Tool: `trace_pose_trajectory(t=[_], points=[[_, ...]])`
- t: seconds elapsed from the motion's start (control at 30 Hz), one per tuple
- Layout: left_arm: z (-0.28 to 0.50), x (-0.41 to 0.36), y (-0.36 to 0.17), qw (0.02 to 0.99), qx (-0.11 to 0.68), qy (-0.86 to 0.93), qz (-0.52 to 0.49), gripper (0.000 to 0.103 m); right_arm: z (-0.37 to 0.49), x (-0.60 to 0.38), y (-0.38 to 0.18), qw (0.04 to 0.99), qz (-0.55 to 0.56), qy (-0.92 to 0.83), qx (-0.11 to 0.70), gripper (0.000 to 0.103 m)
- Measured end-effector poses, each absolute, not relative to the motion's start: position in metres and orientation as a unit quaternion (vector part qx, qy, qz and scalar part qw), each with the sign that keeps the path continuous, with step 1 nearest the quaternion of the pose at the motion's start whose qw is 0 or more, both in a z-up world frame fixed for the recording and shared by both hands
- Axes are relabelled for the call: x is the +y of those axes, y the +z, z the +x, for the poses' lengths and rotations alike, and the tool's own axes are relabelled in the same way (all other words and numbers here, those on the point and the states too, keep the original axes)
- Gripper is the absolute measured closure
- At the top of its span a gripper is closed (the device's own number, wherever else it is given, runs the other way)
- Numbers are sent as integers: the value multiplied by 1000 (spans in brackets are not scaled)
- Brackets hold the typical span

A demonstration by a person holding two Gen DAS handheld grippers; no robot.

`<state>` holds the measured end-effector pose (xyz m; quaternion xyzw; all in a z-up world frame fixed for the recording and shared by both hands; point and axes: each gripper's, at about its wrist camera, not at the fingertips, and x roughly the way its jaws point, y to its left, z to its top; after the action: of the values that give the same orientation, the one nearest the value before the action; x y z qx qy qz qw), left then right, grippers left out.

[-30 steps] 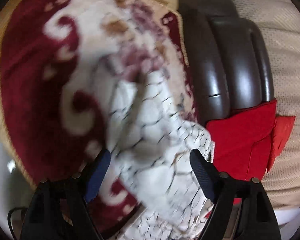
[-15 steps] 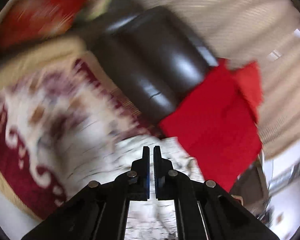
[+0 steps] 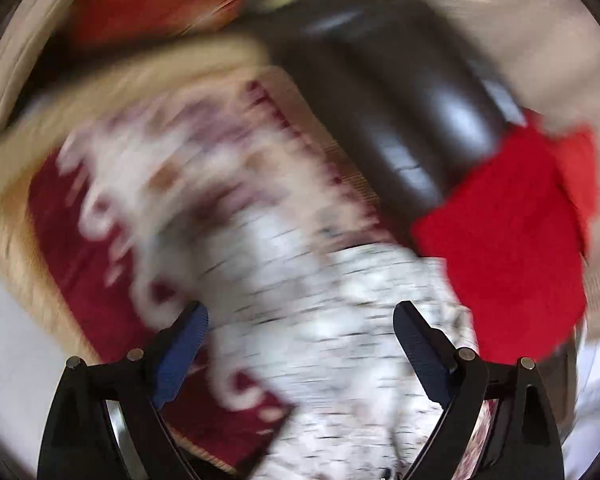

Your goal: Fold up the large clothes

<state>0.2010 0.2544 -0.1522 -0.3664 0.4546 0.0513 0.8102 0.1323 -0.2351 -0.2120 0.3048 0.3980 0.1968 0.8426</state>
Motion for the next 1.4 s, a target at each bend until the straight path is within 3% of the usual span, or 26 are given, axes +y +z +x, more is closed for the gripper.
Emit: trace_pose_trajectory(t=[0.17, 0.4, 0.47, 0.5, 0.53, 0.63, 0.9, 1.03, 1.13, 1.17, 1.2, 1.23, 1.3, 1.4], points=[[198, 282, -237, 716, 483, 73, -499, 9, 137, -225, -215, 839, 302, 200, 406, 29], [241, 263, -252, 719, 455, 6, -525, 10, 138, -220, -220, 838, 297, 185, 419, 29], [246, 264, -255, 720, 449, 12, -529, 29, 138, -222, -219, 839, 299, 180, 418, 29], [247, 264, -255, 720, 449, 13, -529, 69, 138, -222, -219, 840, 298, 179, 417, 29], [250, 264, -254, 720, 449, 1, -529, 89, 137, -222, -218, 841, 296, 177, 416, 29], [255, 258, -238, 750, 442, -8, -493, 92, 136, -223, -215, 846, 292, 174, 411, 29], [250, 204, -96, 855, 355, -103, -365, 94, 129, -229, -205, 853, 295, 179, 392, 29], [232, 123, -11, 884, 324, -194, -275, 94, 124, -238, -200, 856, 307, 177, 376, 29], [222, 46, 19, 879, 335, -274, -201, 93, 120, -248, -196, 860, 316, 169, 363, 29], [218, 24, 22, 873, 345, -294, -179, 89, 118, -253, -194, 861, 320, 166, 359, 29], [215, 5, 22, 866, 357, -310, -162, 72, 116, -258, -193, 862, 323, 162, 355, 29], [213, -16, 21, 854, 374, -330, -145, 47, 114, -264, -191, 863, 326, 158, 351, 29], [210, -48, 14, 839, 399, -354, -109, 28, 110, -277, -188, 865, 336, 149, 342, 29], [209, -52, 3, 847, 391, -350, -89, 27, 102, -295, -185, 865, 351, 136, 332, 29]])
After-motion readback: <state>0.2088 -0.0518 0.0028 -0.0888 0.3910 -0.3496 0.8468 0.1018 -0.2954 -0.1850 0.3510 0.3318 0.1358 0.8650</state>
